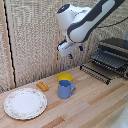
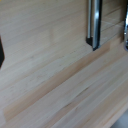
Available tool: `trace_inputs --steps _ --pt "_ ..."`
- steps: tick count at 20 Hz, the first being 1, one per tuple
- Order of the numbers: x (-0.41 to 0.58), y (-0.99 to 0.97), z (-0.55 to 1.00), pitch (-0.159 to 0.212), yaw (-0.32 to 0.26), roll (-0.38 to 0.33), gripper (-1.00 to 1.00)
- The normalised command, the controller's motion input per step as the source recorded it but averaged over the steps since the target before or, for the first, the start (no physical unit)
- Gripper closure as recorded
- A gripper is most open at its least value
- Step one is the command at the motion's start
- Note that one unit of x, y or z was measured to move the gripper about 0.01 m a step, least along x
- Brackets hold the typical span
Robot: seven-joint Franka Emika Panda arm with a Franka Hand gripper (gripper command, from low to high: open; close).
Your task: Position your gripper near the tray handle while precisely lining it up. Firmly yet gently grip the handle, ensuring a strong hold. Slide the tray into the oven in a steady manner until it's entirely inside. Relinquish the handle as it sits within the oven and extract your gripper with care.
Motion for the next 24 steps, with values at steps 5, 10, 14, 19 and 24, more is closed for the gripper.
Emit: trace_inputs --steps 5,10,14,19,24 --pt "0.051 -0.30 -0.16 0.000 0.084 -0.370 -1.00" --pt "0.071 -0.31 -0.22 0.000 0.107 -0.351 -1.00" --pt "0.033 -0.36 -0.23 0.000 0.113 -0.335 -1.00" --pt "0.061 -0.44 -0.18 0.023 0.138 -0.241 -1.00" --pt "0.000 -0.51 -0.03 0.034 0.189 -0.114 -1.00"
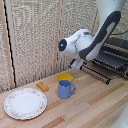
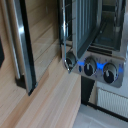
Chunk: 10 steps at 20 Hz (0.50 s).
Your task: Position your gripper near the tray handle while precisely lining it up. Firmly yet gently grip the handle, ensuring a strong hold. Slide the tray into the oven in a steady manner until it's entirely inside. Relinquish the handle as it sits within the oven and extract your gripper with care.
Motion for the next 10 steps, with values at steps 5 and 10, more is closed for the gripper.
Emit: trace_inputs --steps 5,10 --pt "0.007 -0.63 0.00 0.034 0.159 -0.044 -1.00" --pt "0.097 -0.65 0.00 0.000 0.036 -0.036 -1.00"
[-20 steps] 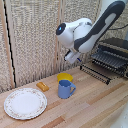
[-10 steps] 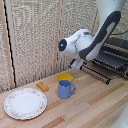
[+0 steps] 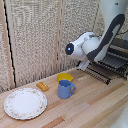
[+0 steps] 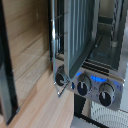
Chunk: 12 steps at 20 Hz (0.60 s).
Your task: Position your gripper near the tray handle while precisely lining it up. Firmly yet gently grip the handle, ensuring a strong hold. Slide the tray into the oven in a steady manner until it's entirely inside. Relinquish the handle as it sits within the oven and extract your gripper with care.
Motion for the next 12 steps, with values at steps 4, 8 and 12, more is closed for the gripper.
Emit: trace_inputs --steps 4,8,12 --pt "0.193 -0.57 -0.02 0.000 0.000 -0.003 -1.00" --pt "0.261 -0.52 -0.07 0.000 -0.005 0.000 -1.00" --pt "0.249 -0.46 -0.08 0.000 -0.011 -0.019 -1.00"
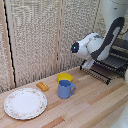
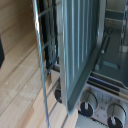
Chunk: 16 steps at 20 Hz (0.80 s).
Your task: Position your gripper near the tray handle while precisely lining it up. Firmly yet gently grip the handle, ensuring a strong hold. Slide the tray into the oven in a steady manner until it's entirely inside. Relinquish the handle as it sits within the oven and extract your gripper with care.
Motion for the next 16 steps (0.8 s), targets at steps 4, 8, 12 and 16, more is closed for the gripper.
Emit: trace_inputs --steps 4,8,12,16 --pt "0.209 -0.29 -0.14 0.002 -0.001 -0.044 -1.00" --pt "0.086 -0.03 -0.16 0.001 0.000 -0.047 -1.00" --pt "0.059 -0.04 -0.13 0.004 0.000 -0.048 1.00" --pt "0.115 -0.22 -0.01 0.030 0.000 -0.072 1.00"
